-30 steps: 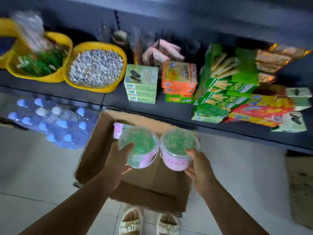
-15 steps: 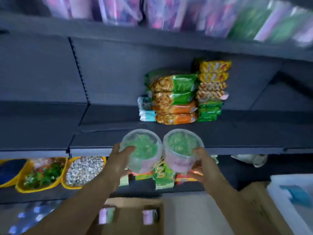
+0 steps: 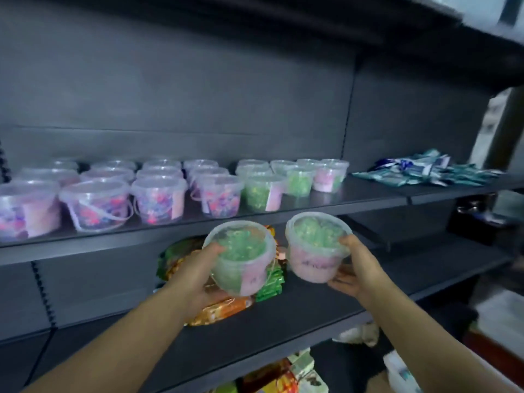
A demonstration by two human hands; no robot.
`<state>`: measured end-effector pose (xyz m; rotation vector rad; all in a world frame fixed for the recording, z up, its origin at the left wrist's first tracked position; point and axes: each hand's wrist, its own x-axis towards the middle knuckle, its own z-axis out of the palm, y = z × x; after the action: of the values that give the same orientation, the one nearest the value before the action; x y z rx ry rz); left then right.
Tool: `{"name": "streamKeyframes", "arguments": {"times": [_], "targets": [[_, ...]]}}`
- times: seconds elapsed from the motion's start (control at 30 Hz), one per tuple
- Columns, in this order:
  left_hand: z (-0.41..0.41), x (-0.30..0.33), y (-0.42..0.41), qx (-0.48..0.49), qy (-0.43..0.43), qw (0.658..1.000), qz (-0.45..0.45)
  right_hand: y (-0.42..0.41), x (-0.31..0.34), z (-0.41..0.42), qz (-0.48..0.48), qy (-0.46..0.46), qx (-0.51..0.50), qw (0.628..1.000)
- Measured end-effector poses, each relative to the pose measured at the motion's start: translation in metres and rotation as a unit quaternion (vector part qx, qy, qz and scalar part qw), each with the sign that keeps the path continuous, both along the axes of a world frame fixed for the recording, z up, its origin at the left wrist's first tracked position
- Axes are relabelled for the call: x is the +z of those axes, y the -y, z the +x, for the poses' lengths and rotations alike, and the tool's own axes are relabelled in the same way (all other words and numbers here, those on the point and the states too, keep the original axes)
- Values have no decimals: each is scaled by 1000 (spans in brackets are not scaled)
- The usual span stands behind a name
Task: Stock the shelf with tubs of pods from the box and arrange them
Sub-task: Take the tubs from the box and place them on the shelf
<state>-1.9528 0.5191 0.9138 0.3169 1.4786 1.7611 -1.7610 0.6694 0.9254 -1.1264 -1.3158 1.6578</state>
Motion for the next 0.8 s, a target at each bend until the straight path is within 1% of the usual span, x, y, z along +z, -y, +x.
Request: {"name": "streamKeyframes", "arguments": {"times": [0.07, 0.2, 0.4, 0.6, 0.7, 0.8], "targets": [[15, 19, -24, -14, -13, 1000, 5, -22, 17, 13, 8, -10, -14, 1000], [45, 48, -79, -25, -30, 999, -14, -78, 38, 34, 12, -18, -18, 1000], [73, 65, -184, 8, -28, 1000, -10, -190, 52, 52, 12, -25, 5, 1000], [72, 79, -277, 63, -19, 998, -9, -311, 59, 41, -1, -4, 11, 1000], [65, 85, -312, 88, -30, 996, -13, -361, 61, 31, 5, -17, -6, 1000], [57, 87, -335, 105, -37, 993, -25, -404, 61, 18, 26, 7, -20, 999]]}}
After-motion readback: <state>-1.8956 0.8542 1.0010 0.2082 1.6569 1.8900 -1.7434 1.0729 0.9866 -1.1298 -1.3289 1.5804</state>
